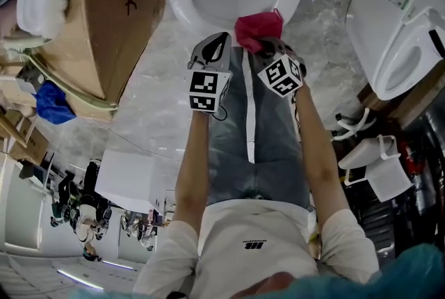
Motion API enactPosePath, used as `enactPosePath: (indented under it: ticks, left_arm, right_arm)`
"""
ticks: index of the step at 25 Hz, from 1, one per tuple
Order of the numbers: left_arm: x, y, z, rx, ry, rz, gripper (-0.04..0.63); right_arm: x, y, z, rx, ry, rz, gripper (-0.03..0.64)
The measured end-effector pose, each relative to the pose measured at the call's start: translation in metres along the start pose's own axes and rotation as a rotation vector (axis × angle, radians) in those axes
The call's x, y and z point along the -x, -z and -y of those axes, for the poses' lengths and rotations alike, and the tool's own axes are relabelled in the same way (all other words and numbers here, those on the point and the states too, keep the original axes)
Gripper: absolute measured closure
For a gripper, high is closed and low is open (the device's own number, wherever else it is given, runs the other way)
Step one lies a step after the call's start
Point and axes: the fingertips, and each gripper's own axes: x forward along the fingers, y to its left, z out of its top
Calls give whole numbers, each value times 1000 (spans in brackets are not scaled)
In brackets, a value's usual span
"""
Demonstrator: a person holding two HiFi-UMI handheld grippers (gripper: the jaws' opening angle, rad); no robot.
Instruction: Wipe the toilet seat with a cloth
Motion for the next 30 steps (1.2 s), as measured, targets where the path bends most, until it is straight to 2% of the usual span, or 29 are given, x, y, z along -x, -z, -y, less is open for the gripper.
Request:
enactPosePath:
  ticks: [13,19,30]
  left_arm:
    - [-14,-8,10,-35,46,-34,584]
    - [-21,-15,16,-46,60,-37,584]
    - [-32,-36,21,-48,71,-23,584]
  right_arm:
    - [21,5,48,-96,100,29,595]
    - [29,3,77,-118,153,39,595]
    - [37,-7,112,-125,187,62,595]
